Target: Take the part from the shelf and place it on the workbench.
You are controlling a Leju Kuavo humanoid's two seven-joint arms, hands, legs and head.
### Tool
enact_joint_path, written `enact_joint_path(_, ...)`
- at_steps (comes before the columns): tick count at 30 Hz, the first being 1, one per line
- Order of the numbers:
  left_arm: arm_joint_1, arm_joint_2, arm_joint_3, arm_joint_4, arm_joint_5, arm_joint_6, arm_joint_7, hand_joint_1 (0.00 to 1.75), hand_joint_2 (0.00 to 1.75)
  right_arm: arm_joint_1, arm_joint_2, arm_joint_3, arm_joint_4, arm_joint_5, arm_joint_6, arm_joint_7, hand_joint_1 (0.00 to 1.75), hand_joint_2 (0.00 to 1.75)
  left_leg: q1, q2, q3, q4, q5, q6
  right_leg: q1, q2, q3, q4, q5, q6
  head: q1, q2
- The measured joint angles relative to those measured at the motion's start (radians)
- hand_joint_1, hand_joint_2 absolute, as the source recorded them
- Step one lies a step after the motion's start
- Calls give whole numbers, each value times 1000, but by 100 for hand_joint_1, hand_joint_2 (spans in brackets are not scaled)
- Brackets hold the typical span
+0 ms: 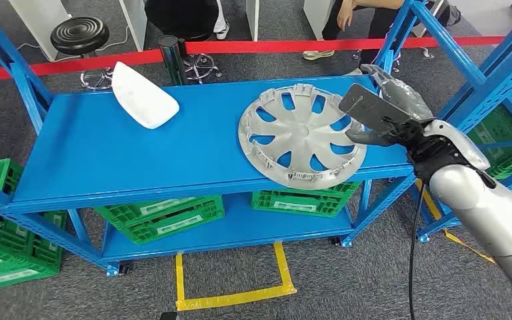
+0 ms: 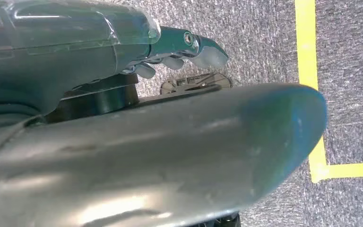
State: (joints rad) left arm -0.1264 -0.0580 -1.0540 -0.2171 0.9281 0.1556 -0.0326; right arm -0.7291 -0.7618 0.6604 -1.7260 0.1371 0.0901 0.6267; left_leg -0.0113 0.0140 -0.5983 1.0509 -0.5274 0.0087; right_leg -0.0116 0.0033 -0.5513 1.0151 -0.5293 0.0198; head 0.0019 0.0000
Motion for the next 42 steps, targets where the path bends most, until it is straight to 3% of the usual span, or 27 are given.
enact_joint_path(6,0,0,0,0,3,0,0,0,0,-23,10,52,-22,-56,27,-9,0,175,0,2,2,0,-1,1,1,2,0,0,0,1,0,0)
enact_joint_path(12,-1,0,0,0,4,0,4,0,0,-63,34,149,-40,-215,82,-6,0,175,2,4,4,-1,0,1,3,3,1,0,0,1,-1,0)
enact_joint_path(20,-1,0,0,0,1,0,5,0,0,-97,59,263,-43,-287,127,7,0,175,2,4,5,-3,0,1,3,4,1,0,0,1,-1,0)
enact_joint_path(29,-1,-1,-7,0,-21,-2,12,0,0,-128,129,447,36,-211,206,44,0,175,2,5,5,-3,0,1,3,4,2,0,0,1,-1,0)
enact_joint_path(42,-3,-1,-24,0,-23,-8,23,0,0,-176,152,541,219,-125,232,71,0,175,2,1,5,-3,0,1,3,3,2,0,0,1,-1,0)
